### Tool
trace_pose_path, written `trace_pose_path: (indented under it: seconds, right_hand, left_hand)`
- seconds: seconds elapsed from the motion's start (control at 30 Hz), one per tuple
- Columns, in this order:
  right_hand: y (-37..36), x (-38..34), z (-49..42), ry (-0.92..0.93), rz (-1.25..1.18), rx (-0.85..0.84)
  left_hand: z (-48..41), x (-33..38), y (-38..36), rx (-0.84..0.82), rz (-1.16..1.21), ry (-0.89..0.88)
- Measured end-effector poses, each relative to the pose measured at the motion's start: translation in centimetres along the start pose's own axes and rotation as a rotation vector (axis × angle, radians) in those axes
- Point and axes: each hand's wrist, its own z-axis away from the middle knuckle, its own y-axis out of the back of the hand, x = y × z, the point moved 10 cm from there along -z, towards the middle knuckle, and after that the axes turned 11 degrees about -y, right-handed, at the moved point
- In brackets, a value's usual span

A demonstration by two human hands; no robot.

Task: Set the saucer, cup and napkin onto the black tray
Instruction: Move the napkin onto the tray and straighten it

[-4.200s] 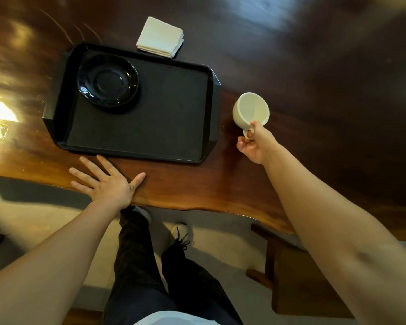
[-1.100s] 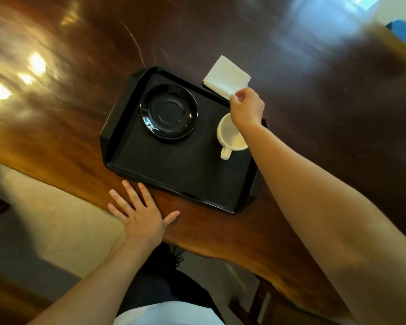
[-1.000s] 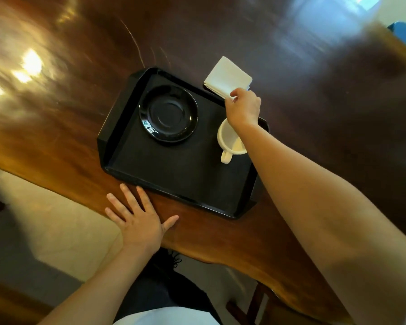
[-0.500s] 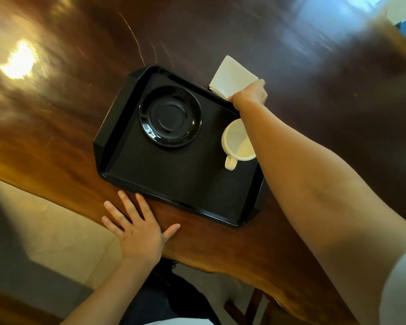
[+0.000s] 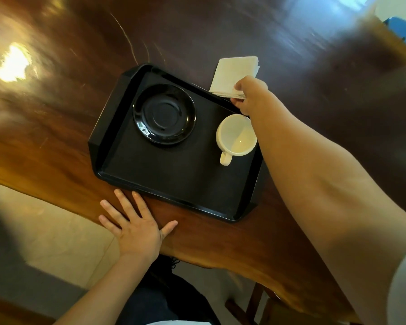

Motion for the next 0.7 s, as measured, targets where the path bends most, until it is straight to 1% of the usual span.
trace_pose_path:
  seconds: [0.17, 0.23, 0.43, 0.6, 0.7]
  right_hand:
    - [0.5, 0.6, 2.5, 0.01, -0.323, -0.239]
    - [1.1, 1.4, 3.9, 0.02, -0.384, -0.301]
    - [2.1, 6.4, 8.2, 0.003, -0.468, -0.408]
    - [2.1, 12.2, 10.8, 0.017, -0.408, -0.491]
    - [1.5, 15.9, 12.2, -0.016, -0.396, -0.536]
  left_hand:
    - [0.1, -0.1, 0.0, -0.035, 0.023, 0.015]
    - [0.2, 0.0, 0.1, -0.051, 0.026, 0.024]
    - [0.1, 0.2, 0.5, -0.085, 0.031, 0.043]
    - [0.3, 0.5, 0.7, -0.083, 0.042, 0.026]
    - [0.4, 0.4, 0.7, -0.089, 0.037, 0.03]
